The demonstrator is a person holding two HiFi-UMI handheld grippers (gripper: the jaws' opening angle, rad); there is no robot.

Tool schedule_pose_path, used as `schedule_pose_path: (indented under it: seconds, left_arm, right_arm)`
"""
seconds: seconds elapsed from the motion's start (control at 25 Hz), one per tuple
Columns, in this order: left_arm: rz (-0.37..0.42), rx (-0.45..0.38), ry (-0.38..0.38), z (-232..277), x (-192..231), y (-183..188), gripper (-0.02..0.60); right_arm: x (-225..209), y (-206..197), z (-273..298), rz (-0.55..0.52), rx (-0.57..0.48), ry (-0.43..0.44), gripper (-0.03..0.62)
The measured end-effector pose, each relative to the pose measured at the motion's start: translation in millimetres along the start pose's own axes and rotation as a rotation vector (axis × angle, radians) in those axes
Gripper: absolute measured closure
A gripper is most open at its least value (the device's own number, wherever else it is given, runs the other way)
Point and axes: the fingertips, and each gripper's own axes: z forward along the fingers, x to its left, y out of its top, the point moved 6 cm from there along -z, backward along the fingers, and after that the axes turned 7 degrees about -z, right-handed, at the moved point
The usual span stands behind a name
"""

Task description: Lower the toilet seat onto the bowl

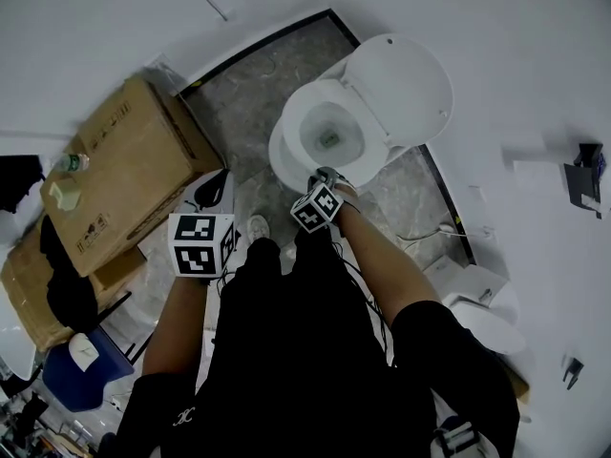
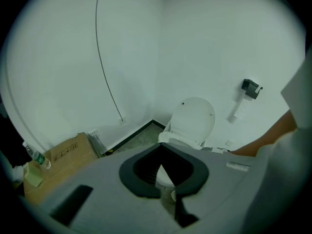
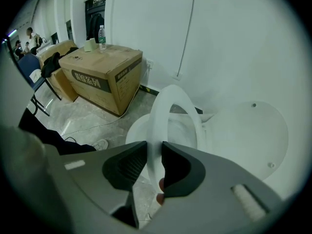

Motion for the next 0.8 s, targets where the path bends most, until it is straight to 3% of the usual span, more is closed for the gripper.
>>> schedule_pose_path:
  seconds: [0.4,0.8]
  left_arm:
    - [0.010,0.060,-0.017,26.2,33.5,-28.0,0.574]
    - [-0.018,0.127,-0.086,50.5,44.8,-80.1,0.574]
  right_arm:
    - [38.7,3.9,42.6,-0.042,0.074,0.019,0.476]
    - [75.9,-1.1,91.7,-0.105,0.114,0.034,0.467]
